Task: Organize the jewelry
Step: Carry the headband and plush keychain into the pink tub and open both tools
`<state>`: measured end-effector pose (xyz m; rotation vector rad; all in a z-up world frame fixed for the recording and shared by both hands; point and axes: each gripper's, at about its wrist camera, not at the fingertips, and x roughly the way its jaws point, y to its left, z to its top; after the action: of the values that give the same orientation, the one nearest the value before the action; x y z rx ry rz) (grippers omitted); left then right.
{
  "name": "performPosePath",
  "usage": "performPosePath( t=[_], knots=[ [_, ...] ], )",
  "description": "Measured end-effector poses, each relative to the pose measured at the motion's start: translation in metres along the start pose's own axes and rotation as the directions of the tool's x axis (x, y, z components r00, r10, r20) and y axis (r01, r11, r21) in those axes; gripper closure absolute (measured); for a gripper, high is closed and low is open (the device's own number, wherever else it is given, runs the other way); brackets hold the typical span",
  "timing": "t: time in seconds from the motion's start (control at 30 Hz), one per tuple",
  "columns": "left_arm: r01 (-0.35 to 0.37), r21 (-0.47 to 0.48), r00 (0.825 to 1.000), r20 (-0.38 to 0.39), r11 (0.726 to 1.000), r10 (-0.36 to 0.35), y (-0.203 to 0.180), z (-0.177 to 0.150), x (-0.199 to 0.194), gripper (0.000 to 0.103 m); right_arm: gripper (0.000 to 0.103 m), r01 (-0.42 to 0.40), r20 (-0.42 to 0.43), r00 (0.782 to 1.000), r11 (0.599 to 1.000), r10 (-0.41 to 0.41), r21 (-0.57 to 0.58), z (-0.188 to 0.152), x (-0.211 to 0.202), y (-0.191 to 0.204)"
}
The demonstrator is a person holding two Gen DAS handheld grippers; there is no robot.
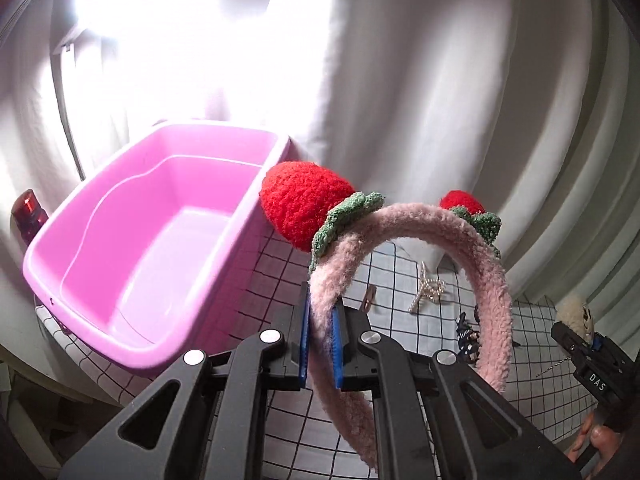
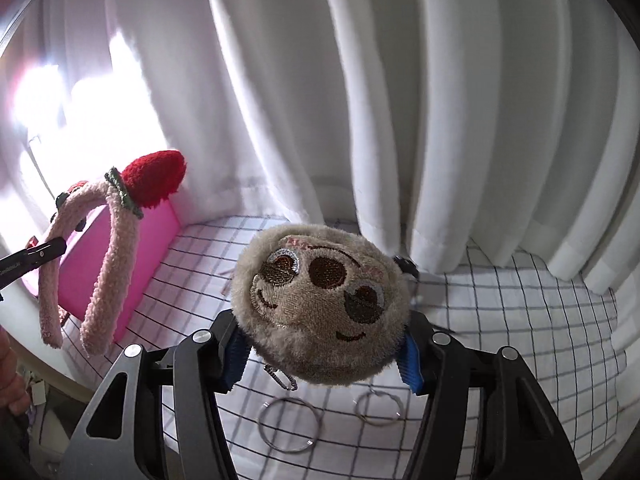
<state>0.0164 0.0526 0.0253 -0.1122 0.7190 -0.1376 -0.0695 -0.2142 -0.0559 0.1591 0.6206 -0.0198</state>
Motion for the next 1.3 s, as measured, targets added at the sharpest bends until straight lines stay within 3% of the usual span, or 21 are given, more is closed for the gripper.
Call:
performPosePath(
  t=[0.2, 0.47, 0.67, 0.9, 0.97, 1.07, 1.17, 1.2, 1.3],
  knots=[
    [-0.105, -0.068, 0.992, 0.069, 0.992, 0.11, 0.062, 0.031, -0.02, 0.094, 0.045, -0.166, 0.05, 0.984, 0.979, 0.173, -0.114, 0.054, 0.021, 0.081],
    [-0.25, -0.136, 0.966, 0.037, 0.959, 0.257, 0.156, 0.049, -0.004, 0.094, 0.045, -0.32, -0.005, 0.944, 0.909, 0.331, -0.268, 0.104, 0.071, 0.206],
    [-0.293, -0.136, 0.956, -0.041, 0.947, 0.29, 0.206, 0.041, 0.03, 0.093, 0.045, -0.374, -0.097, 0.927, 0.863, 0.364, -0.34, 0.117, 0.108, 0.281],
    [-0.301, -0.098, 0.949, -0.128, 0.949, 0.288, 0.226, 0.034, 0.062, 0.09, 0.045, -0.369, -0.233, 0.926, 0.842, 0.297, -0.394, 0.113, 0.155, 0.331],
    [-0.295, -0.092, 0.95, -0.136, 0.951, 0.281, 0.228, 0.034, 0.067, 0.087, 0.044, -0.366, -0.265, 0.924, 0.842, 0.277, -0.397, 0.109, 0.164, 0.336],
    [-0.291, -0.095, 0.949, -0.154, 0.952, 0.275, 0.23, 0.034, 0.071, 0.071, 0.04, -0.343, -0.279, 0.929, 0.847, 0.243, -0.407, 0.107, 0.174, 0.341],
    [-0.307, -0.092, 0.947, -0.133, 0.947, 0.293, 0.232, 0.034, 0.068, 0.039, 0.033, -0.316, -0.275, 0.938, 0.85, 0.212, -0.42, 0.107, 0.177, 0.345],
    [-0.312, -0.091, 0.946, -0.119, 0.946, 0.3, 0.232, 0.034, 0.065, 0.023, 0.033, -0.312, -0.275, 0.939, 0.852, 0.208, -0.42, 0.107, 0.178, 0.346],
    [-0.318, -0.084, 0.946, -0.094, 0.944, 0.311, 0.23, 0.036, 0.058, 0.021, 0.033, -0.297, -0.268, 0.943, 0.863, 0.198, -0.408, 0.108, 0.179, 0.341]
  ],
)
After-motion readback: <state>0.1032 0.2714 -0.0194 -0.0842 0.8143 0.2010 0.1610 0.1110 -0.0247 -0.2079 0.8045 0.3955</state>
